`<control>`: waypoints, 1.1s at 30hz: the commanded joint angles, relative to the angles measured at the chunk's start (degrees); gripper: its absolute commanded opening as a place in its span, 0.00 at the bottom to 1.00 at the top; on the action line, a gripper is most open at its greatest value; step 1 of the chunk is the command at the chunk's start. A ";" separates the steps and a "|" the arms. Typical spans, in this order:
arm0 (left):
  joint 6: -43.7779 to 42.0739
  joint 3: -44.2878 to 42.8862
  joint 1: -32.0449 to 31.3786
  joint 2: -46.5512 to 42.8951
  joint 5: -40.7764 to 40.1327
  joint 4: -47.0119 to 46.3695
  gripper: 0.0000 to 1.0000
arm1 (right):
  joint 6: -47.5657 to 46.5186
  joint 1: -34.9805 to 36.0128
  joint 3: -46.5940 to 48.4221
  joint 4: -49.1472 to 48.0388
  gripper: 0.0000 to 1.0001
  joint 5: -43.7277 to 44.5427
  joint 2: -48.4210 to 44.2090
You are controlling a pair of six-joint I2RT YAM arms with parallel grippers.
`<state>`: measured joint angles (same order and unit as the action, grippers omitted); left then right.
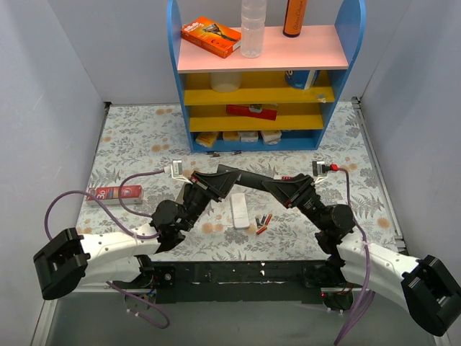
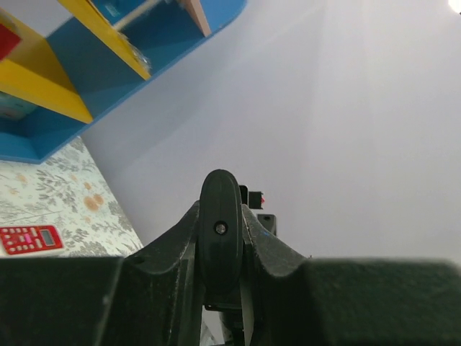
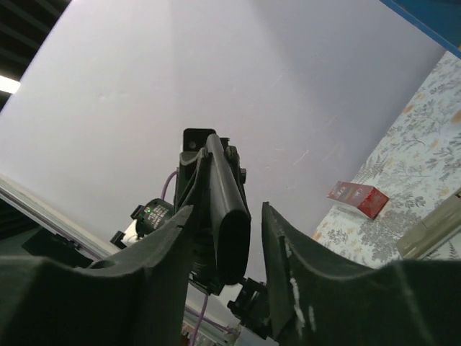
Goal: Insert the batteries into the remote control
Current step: Adjust the remote control.
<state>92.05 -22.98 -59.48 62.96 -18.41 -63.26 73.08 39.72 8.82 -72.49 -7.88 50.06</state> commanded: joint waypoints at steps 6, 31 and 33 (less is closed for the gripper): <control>-4.42 -6.46 1.91 -10.92 -9.54 29.82 0.00 | -30.93 0.09 11.28 39.20 0.90 -0.74 -10.51; -11.45 -20.96 10.44 0.23 10.68 54.74 0.00 | -84.85 0.53 32.58 64.67 0.92 -17.07 7.06; -11.54 -21.31 10.44 0.67 11.03 55.00 0.00 | -84.77 0.88 32.32 63.88 0.92 -18.66 8.38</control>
<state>81.82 -41.43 -49.30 63.70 -9.34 -8.93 -8.82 39.92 39.27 -7.14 -22.04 56.86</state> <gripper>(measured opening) 0.185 0.919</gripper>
